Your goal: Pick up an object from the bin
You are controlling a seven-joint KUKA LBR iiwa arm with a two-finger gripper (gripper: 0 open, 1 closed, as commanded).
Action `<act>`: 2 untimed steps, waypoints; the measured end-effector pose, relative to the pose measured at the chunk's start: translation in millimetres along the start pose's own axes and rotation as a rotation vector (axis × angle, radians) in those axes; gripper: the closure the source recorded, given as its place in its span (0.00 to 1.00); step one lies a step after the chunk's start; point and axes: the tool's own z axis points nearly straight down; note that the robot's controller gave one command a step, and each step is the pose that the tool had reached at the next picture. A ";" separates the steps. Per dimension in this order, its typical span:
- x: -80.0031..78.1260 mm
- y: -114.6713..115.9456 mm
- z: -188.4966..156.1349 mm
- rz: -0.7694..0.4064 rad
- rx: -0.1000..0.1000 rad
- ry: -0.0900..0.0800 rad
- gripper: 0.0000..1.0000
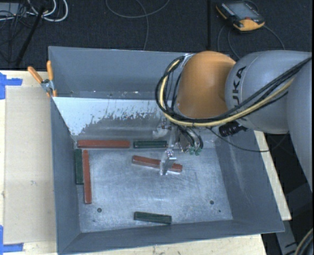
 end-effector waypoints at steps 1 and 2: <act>-0.2 5.1 43.7 0.098 0.000 -0.004 0.00; 3.2 4.0 41.2 0.154 0.000 0.002 0.00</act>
Offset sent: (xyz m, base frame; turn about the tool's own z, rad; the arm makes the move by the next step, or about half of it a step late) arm -0.0037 0.0034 -0.0129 0.1770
